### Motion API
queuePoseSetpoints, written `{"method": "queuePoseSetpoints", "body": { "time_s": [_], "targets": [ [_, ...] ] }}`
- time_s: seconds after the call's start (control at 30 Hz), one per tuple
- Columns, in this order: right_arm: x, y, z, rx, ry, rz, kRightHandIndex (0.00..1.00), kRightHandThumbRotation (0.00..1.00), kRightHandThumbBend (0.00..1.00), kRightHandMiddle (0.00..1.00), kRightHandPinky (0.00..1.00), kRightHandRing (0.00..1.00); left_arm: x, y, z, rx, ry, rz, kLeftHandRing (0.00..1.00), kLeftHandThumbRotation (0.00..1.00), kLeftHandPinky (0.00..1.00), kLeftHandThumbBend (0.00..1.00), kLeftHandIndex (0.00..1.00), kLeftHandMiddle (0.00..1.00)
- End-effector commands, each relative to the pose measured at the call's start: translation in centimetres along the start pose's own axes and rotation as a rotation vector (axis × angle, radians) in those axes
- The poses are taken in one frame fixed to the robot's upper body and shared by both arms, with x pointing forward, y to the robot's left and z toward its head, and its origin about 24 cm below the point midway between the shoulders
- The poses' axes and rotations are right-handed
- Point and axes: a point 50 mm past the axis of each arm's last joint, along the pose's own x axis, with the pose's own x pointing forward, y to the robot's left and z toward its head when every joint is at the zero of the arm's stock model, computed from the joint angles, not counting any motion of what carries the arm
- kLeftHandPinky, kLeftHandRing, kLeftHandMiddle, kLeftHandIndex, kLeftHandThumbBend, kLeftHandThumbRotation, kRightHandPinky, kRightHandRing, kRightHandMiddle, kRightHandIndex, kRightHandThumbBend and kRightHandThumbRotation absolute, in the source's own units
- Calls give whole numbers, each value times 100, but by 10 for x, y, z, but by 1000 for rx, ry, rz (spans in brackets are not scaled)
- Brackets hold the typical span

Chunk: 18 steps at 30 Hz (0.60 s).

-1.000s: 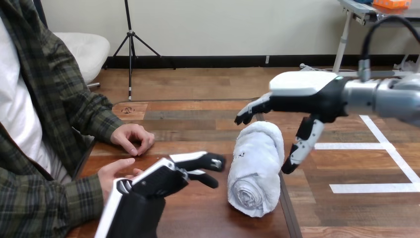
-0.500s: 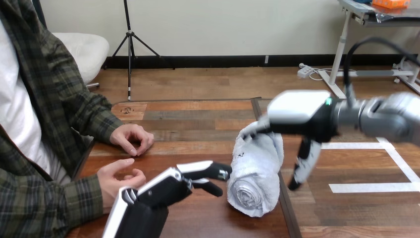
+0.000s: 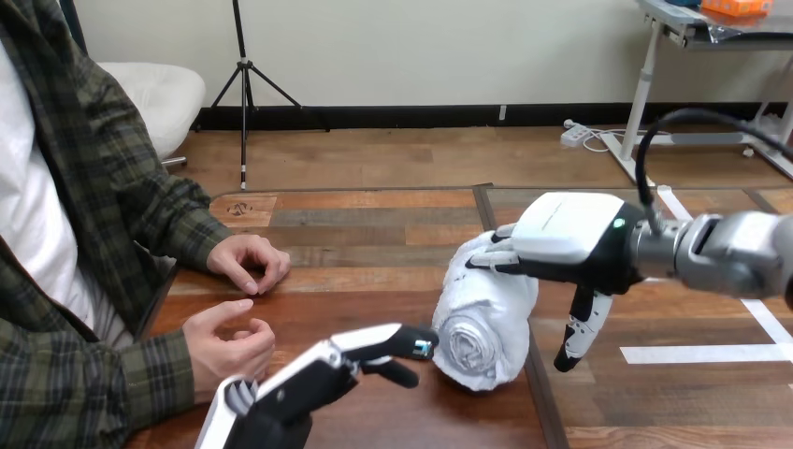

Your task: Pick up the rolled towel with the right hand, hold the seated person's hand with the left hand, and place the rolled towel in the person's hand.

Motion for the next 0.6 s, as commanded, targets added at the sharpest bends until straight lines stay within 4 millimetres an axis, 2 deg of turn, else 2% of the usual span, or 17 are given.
{"method": "queuePoseSetpoints", "body": {
  "time_s": [0.0, 0.4, 0.57],
  "targets": [
    [22, -12, 10, -331, -80, -16, 97, 51, 100, 93, 90, 99, 4, -11, 21, 0, -178, 155, 71, 49, 61, 100, 71, 74],
    [33, 1, 27, -603, -264, -35, 100, 58, 100, 97, 92, 100, 1, -16, 44, -2, -173, 147, 75, 46, 64, 100, 72, 76],
    [37, 5, 35, -651, -330, -66, 100, 60, 100, 98, 93, 100, -3, -18, 52, 37, -172, 161, 74, 47, 58, 100, 71, 75]
  ]
}}
